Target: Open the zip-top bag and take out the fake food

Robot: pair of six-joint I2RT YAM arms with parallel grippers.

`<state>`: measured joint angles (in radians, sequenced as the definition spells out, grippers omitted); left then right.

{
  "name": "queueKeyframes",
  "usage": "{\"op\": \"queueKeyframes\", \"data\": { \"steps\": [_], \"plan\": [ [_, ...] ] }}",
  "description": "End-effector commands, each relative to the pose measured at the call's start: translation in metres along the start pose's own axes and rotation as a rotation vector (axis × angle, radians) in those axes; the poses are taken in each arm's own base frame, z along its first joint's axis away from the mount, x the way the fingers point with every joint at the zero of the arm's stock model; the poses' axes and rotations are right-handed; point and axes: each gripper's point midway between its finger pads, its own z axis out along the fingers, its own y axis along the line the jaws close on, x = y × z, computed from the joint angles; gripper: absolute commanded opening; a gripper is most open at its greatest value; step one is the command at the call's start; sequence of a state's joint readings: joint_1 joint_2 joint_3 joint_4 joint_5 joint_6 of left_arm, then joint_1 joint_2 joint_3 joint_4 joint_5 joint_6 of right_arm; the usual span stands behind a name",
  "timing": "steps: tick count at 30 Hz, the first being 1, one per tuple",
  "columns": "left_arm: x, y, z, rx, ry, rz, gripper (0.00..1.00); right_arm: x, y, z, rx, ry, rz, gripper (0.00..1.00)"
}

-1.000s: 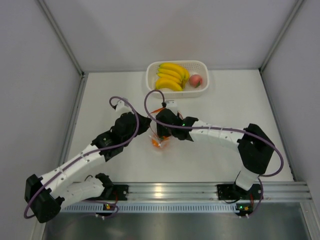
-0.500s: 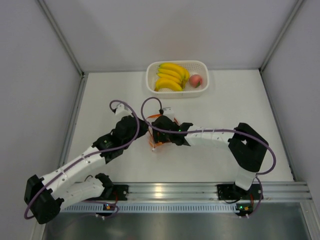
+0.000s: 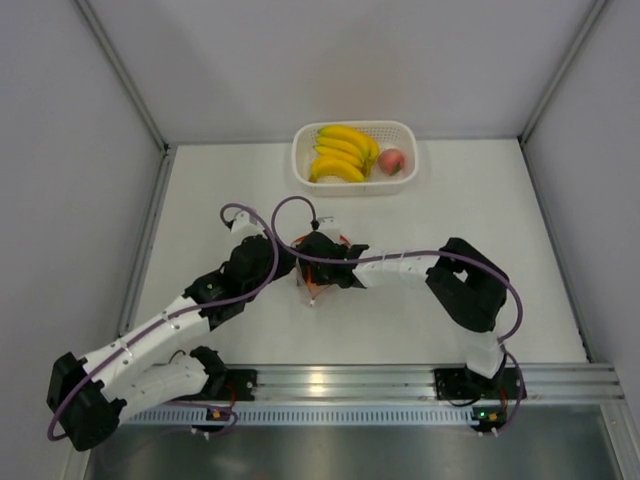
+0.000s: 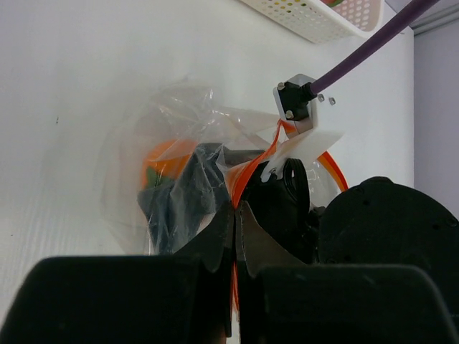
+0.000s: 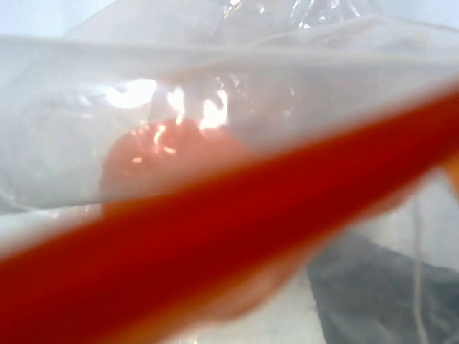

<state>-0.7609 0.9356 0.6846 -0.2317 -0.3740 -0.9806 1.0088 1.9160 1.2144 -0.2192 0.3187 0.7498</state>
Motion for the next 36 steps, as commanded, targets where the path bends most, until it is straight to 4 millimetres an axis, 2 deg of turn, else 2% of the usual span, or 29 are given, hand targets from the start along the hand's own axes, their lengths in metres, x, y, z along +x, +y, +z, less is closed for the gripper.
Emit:
{"op": "queueKeyframes", "data": {
  "steps": [1,6,10,13,16,21,25,31,36],
  "plan": [
    [-0.003,-0.006,-0.002,0.040,-0.014,0.004,0.00,-0.009,-0.009,0.010,0.037,-0.024,0.001,0.82],
    [-0.007,-0.005,-0.003,0.037,-0.031,0.012,0.00,-0.027,-0.006,-0.003,0.017,-0.088,-0.008,0.76],
    [-0.008,-0.005,-0.003,0.033,-0.033,0.022,0.00,-0.037,-0.004,-0.009,0.014,-0.115,-0.046,0.50],
    [-0.011,-0.005,-0.003,0.032,-0.045,0.025,0.00,-0.041,-0.001,-0.016,0.003,-0.124,-0.053,0.43],
    [-0.016,-0.007,-0.004,0.031,-0.060,0.036,0.00,-0.046,0.002,-0.028,0.002,-0.137,-0.068,0.43],
    [-0.029,-0.012,-0.005,0.003,-0.086,0.089,0.00,-0.058,0.015,-0.059,-0.011,-0.187,-0.100,0.44],
    [-0.045,-0.024,-0.009,0.015,-0.121,0.113,0.00,-0.060,0.025,-0.082,-0.039,-0.210,-0.122,0.45],
    [-0.057,-0.041,-0.019,0.067,-0.132,0.171,0.00,-0.058,0.033,-0.094,-0.033,-0.196,-0.201,0.45],
    [-0.062,-0.049,-0.024,0.078,-0.116,0.255,0.00,-0.059,0.049,-0.108,-0.093,-0.210,-0.274,0.45]
  ]
}}
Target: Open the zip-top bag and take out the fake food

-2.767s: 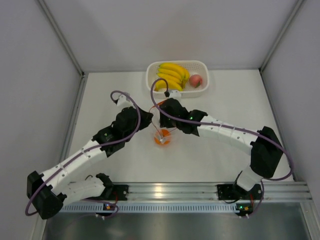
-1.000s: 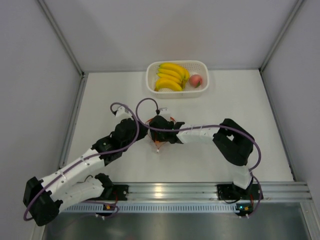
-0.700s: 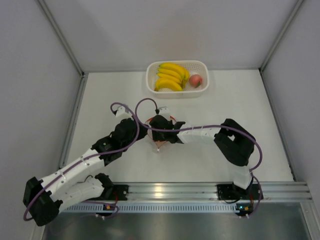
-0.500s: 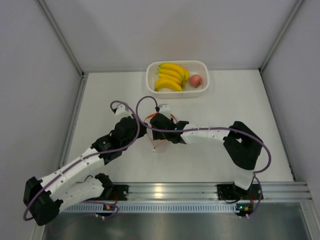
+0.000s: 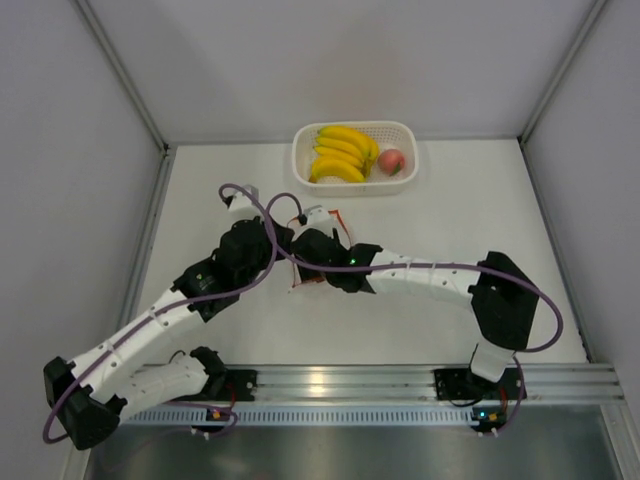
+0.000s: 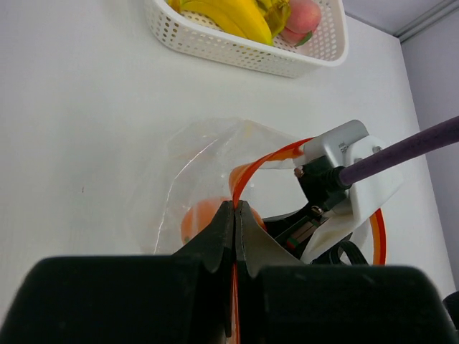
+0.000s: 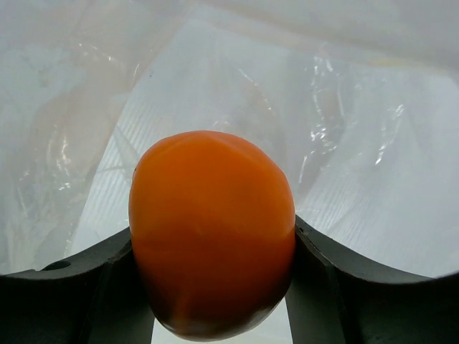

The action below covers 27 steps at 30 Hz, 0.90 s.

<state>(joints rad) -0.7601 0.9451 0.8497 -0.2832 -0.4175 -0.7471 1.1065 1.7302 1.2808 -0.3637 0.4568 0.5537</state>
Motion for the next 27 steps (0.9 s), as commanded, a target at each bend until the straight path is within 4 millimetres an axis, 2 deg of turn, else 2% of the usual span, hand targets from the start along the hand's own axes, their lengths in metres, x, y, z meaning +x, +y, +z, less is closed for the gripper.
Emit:
{"op": "queueKeyframes", "data": {
  "steps": [1,5,9,15,19,23,27],
  "plan": [
    [-0.016,-0.013,-0.005,0.034,-0.006,0.080,0.00,-0.033,0.023,-0.031,-0.088,-0.090,-0.058,0.45],
    [-0.009,-0.015,-0.005,0.049,0.046,0.157,0.00,-0.047,0.029,-0.050,-0.140,-0.116,-0.064,0.45],
    [-0.003,-0.015,-0.007,0.072,0.072,0.198,0.00,-0.060,0.024,-0.064,-0.134,-0.145,-0.065,0.45],
    [0.004,-0.002,-0.007,0.037,0.084,0.236,0.00,-0.075,0.014,-0.078,-0.134,-0.177,-0.050,0.45],
    [0.009,0.014,-0.002,-0.031,0.085,0.257,0.00,-0.089,0.009,-0.086,-0.146,-0.204,-0.038,0.45],
    [0.015,0.020,0.002,-0.058,0.095,0.259,0.00,-0.105,0.012,-0.099,-0.173,-0.242,-0.035,0.45],
    [0.012,0.028,0.003,-0.105,0.077,0.256,0.00,-0.124,0.018,-0.117,-0.240,-0.294,-0.027,0.45]
  ]
}}
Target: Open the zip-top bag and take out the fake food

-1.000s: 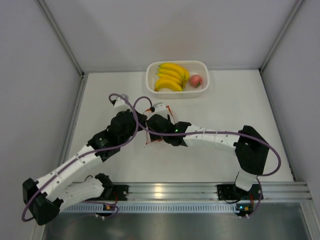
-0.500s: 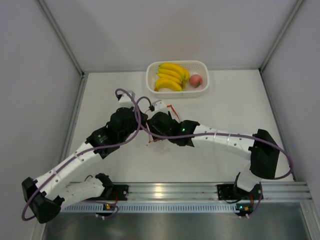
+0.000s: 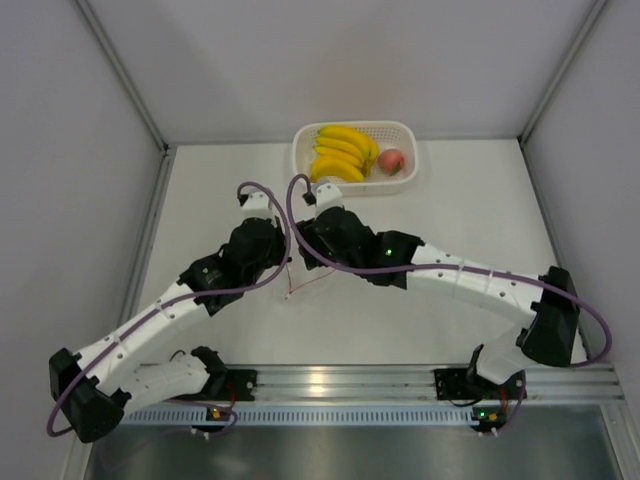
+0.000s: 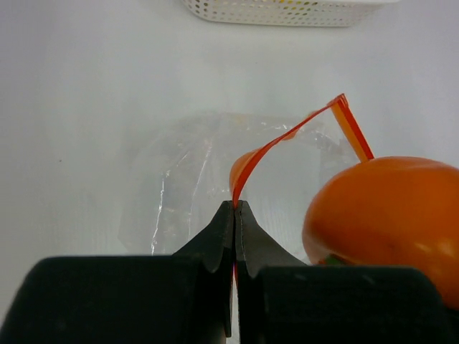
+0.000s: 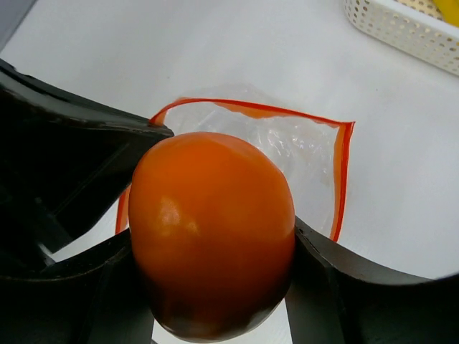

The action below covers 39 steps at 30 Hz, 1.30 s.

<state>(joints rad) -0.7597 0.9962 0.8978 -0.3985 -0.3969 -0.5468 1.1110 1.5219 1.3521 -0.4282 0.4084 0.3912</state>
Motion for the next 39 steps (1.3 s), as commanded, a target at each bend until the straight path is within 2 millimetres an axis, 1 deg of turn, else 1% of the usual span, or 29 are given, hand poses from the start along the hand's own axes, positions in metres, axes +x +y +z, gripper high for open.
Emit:
{"op": "queueKeyframes", "data": {
  "steps": [1,3,4,6,7,8,9,10,11,12,13,15,16,18,19,20,21,22,24,26,27,28,29,30,32,33,36,38,39],
  "plan": [
    [0.000,0.015,0.003,-0.080,-0.014,0.007,0.00,-0.066,0.012,-0.036,-0.104,-0.166,0.049,0.44],
    [-0.001,0.025,0.003,-0.136,-0.023,0.014,0.00,-0.078,0.008,-0.046,-0.106,-0.194,0.048,0.44],
    [-0.002,0.027,0.003,-0.150,-0.030,0.009,0.00,-0.088,0.001,-0.055,-0.099,-0.220,0.062,0.44],
    [-0.003,0.034,0.003,-0.185,-0.037,0.008,0.00,-0.097,-0.012,-0.062,-0.082,-0.242,0.080,0.44],
    [-0.004,0.035,0.002,-0.187,-0.038,0.005,0.00,-0.107,-0.030,-0.067,-0.052,-0.266,0.103,0.43],
    [-0.005,0.036,0.002,-0.189,-0.041,0.004,0.00,-0.108,-0.042,-0.067,-0.024,-0.272,0.113,0.43],
    [-0.007,0.037,0.000,-0.194,-0.043,0.001,0.00,-0.112,-0.065,-0.067,0.018,-0.284,0.138,0.43],
    [-0.006,0.039,-0.001,-0.202,-0.041,0.004,0.00,-0.114,-0.065,-0.069,0.015,-0.294,0.141,0.43],
    [-0.009,0.039,-0.002,-0.205,-0.046,0.002,0.00,-0.115,-0.089,-0.063,0.069,-0.296,0.159,0.43],
    [-0.010,0.041,-0.003,-0.215,-0.050,0.004,0.00,-0.118,-0.101,-0.061,0.095,-0.303,0.160,0.43],
    [-0.012,0.043,-0.005,-0.220,-0.052,0.003,0.00,-0.117,-0.130,-0.051,0.167,-0.292,0.178,0.43],
    [-0.019,0.045,-0.010,-0.228,-0.061,0.004,0.00,-0.121,-0.159,-0.041,0.230,-0.278,0.178,0.43],
    [-0.020,0.046,-0.012,-0.232,-0.063,0.008,0.00,-0.127,-0.189,-0.027,0.295,-0.264,0.196,0.43],
    [-0.025,0.049,-0.017,-0.245,-0.066,0.018,0.00,-0.127,-0.216,-0.010,0.341,-0.222,0.198,0.42],
    [-0.029,0.052,-0.020,-0.256,-0.077,0.022,0.00,-0.112,-0.245,0.013,0.401,-0.150,0.212,0.42],
    [-0.030,0.054,-0.022,-0.266,-0.077,0.028,0.00,-0.128,-0.255,0.015,0.418,-0.167,0.219,0.42],
    [-0.033,0.057,-0.026,-0.277,-0.075,0.032,0.00,-0.129,-0.264,0.023,0.423,-0.151,0.215,0.42],
    [-0.034,0.059,-0.028,-0.287,-0.075,0.041,0.00,-0.131,-0.282,0.038,0.459,-0.124,0.222,0.42],
    [-0.038,0.063,-0.033,-0.301,-0.079,0.046,0.00,-0.132,-0.298,0.055,0.486,-0.103,0.218,0.43],
    [-0.042,0.067,-0.037,-0.311,-0.080,0.054,0.00,-0.131,-0.316,0.079,0.502,-0.064,0.231,0.45],
    [-0.043,0.068,-0.039,-0.315,-0.081,0.055,0.00,-0.113,-0.327,0.102,0.516,-0.004,0.230,0.45],
    [-0.047,0.068,-0.041,-0.313,-0.086,0.059,0.00,-0.129,-0.335,0.102,0.525,-0.035,0.233,0.46],
    [-0.049,0.070,-0.044,-0.322,-0.092,0.063,0.00,-0.121,-0.338,0.110,0.520,0.003,0.232,0.46],
    [-0.049,0.073,-0.047,-0.331,-0.089,0.074,0.00,-0.106,-0.346,0.128,0.523,0.041,0.235,0.47],
    [-0.053,0.079,-0.052,-0.358,-0.097,0.086,0.00,-0.109,-0.351,0.140,0.515,0.030,0.227,0.48],
    [-0.053,0.082,-0.054,-0.369,-0.088,0.100,0.00,-0.099,-0.354,0.151,0.511,0.051,0.224,0.49],
    [-0.057,0.089,-0.057,-0.392,-0.090,0.111,0.00,-0.084,-0.355,0.168,0.494,0.078,0.216,0.52],
    [-0.058,0.094,-0.059,-0.406,-0.095,0.107,0.00,-0.078,-0.352,0.174,0.472,0.090,0.219,0.55],
    [-0.059,0.095,-0.059,-0.409,-0.094,0.110,0.00,-0.074,-0.350,0.177,0.462,0.099,0.218,0.59]
  ]
}}
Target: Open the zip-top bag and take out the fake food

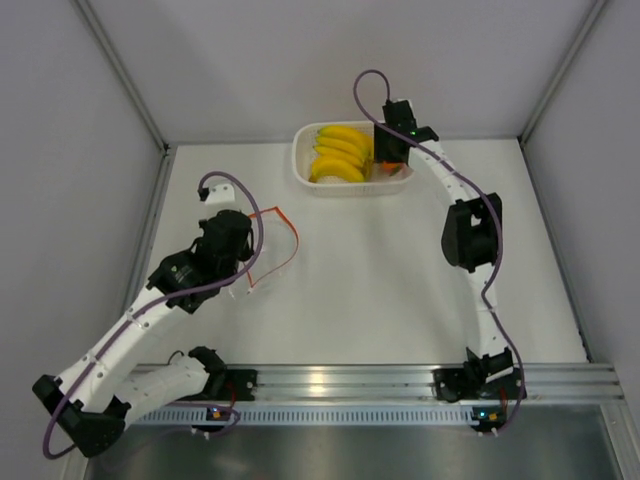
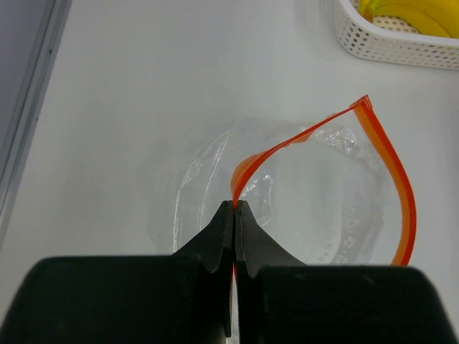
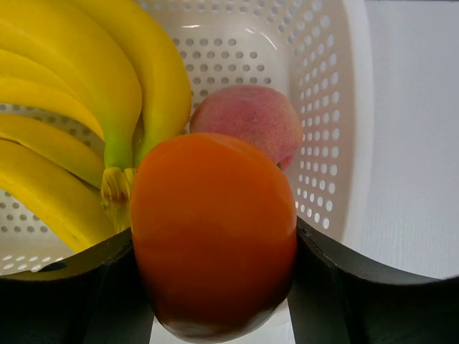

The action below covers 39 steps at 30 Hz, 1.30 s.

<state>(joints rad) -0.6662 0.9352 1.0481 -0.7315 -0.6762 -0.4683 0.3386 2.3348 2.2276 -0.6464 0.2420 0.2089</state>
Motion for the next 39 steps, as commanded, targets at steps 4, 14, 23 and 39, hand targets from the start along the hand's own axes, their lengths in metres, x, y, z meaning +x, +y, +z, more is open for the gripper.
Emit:
{"op": "queueKeyframes", "data": {
  "steps": [4,14,23,39],
  "plan": [
    [-0.014,0.019,-0.002,-0.059,-0.021,0.015,0.00,-0.016,0.014,-0.010,-0.087,-0.035,-0.010,0.74],
    [-0.024,0.035,0.017,-0.159,0.001,0.013,0.00,-0.040,0.003,-0.036,-0.046,-0.092,-0.017,0.99],
    [-0.045,0.060,0.049,-0.360,0.023,0.079,0.00,-0.042,-0.022,-0.104,-0.009,-0.124,0.004,0.99],
    [-0.021,-0.029,0.121,-0.306,0.150,0.306,0.00,0.092,-0.037,-0.250,-0.147,-0.166,0.031,0.99]
  ]
}}
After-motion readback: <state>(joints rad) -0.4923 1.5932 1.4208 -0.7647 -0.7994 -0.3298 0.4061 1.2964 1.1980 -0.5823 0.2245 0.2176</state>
